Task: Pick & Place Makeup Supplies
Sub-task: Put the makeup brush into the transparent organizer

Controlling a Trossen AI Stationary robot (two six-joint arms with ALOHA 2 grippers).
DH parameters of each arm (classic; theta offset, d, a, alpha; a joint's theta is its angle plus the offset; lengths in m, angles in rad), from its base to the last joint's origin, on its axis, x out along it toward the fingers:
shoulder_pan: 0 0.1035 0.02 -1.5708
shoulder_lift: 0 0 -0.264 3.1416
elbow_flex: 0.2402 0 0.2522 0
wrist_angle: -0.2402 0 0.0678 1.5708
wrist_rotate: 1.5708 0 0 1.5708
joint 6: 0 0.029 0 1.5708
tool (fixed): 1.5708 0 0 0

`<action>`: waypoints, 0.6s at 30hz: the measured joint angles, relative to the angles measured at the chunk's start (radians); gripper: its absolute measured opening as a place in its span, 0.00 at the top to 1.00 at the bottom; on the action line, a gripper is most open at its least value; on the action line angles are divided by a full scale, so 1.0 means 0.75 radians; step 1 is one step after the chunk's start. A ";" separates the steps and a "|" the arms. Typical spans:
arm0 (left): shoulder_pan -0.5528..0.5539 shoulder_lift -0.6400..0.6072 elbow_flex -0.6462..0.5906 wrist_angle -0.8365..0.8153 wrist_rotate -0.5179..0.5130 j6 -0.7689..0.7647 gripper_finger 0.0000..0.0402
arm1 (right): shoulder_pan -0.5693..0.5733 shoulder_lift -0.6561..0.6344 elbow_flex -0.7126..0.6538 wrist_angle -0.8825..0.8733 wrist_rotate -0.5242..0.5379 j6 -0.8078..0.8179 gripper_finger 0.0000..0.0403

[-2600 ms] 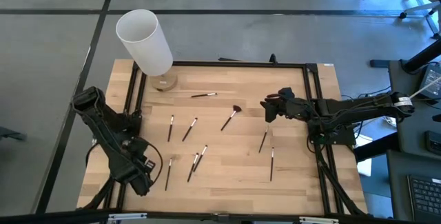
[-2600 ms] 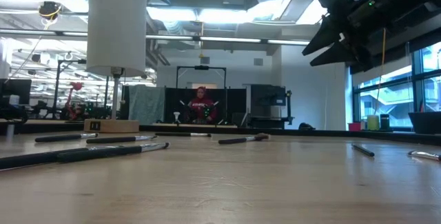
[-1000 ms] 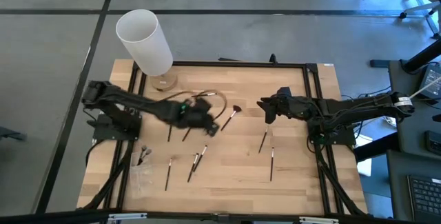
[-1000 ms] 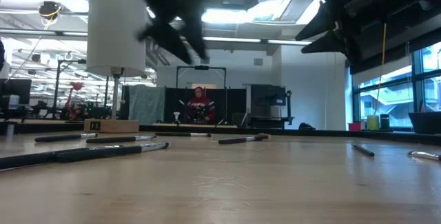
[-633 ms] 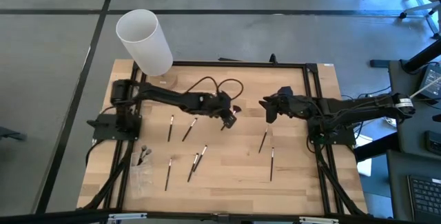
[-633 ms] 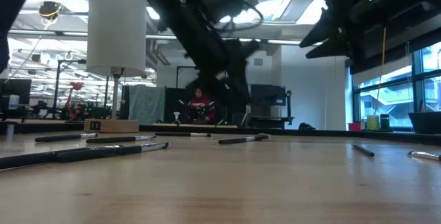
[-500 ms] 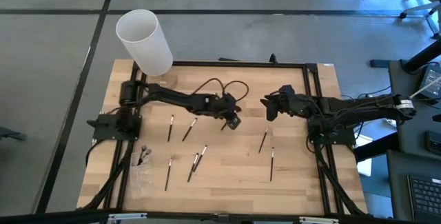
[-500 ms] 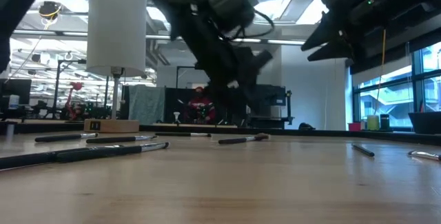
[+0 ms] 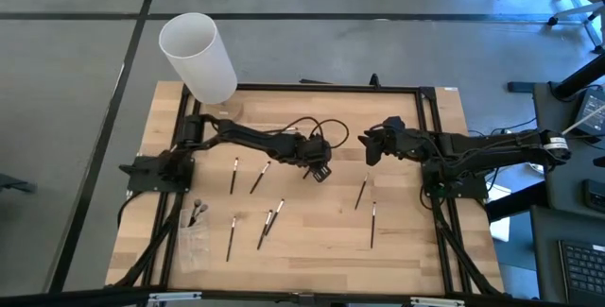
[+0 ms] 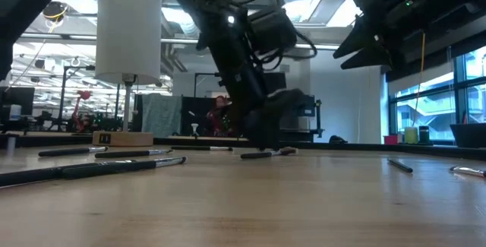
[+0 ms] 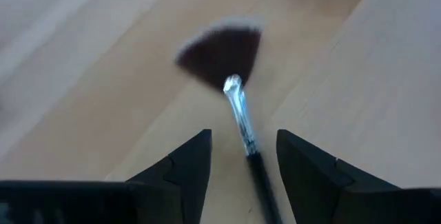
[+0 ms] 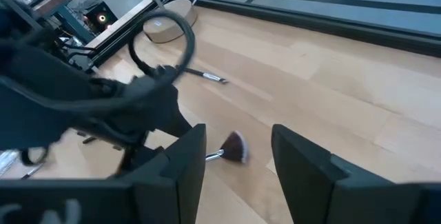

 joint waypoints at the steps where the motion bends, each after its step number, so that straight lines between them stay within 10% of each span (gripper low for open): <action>1: 0.000 0.010 -0.001 -0.009 0.001 0.000 0.63 | 0.000 0.000 0.000 0.000 0.000 0.001 0.59; 18: 0.003 0.020 0.003 -0.083 -0.028 -0.002 0.88 | 0.000 0.000 0.000 0.001 0.000 0.014 0.59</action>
